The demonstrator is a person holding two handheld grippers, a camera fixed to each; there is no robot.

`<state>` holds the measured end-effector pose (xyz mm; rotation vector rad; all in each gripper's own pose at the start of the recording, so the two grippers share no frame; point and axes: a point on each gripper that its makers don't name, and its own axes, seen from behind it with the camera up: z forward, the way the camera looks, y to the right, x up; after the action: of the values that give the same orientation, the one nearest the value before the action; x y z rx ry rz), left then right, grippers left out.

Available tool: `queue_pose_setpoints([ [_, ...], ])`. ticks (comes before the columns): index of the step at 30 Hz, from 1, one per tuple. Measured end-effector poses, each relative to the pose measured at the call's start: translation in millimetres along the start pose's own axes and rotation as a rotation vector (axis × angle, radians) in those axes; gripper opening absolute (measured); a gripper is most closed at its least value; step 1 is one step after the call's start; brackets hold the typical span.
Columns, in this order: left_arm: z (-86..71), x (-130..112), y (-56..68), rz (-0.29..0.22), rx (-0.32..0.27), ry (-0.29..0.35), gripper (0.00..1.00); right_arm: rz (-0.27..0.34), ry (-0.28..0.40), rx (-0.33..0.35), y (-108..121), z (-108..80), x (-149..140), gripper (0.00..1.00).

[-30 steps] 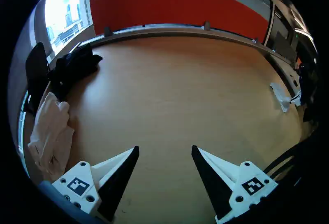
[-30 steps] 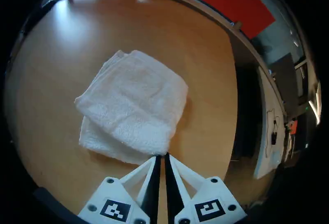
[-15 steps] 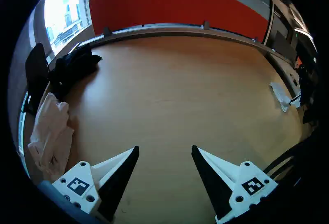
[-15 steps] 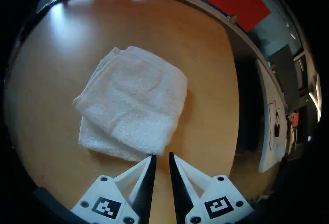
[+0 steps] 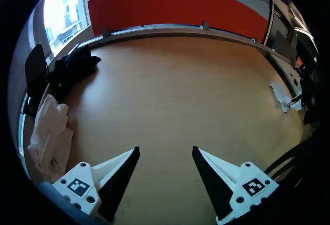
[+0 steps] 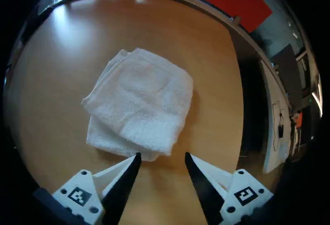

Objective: Fold towel

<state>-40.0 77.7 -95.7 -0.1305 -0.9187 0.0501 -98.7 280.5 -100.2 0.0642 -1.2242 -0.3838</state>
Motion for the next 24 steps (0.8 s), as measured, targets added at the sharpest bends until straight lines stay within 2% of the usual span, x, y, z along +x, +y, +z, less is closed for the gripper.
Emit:
queue_pose_setpoints([
  [11,0.8,0,1.1,0.001,-0.005,0.002,0.94,-0.004,0.061,0.025,-15,-11.6,16,0.89],
  [24,-0.3,-1,-1.9,-0.007,-0.003,0.005,0.94,-0.021,0.142,0.112,-61,-19.3,49,0.86],
])
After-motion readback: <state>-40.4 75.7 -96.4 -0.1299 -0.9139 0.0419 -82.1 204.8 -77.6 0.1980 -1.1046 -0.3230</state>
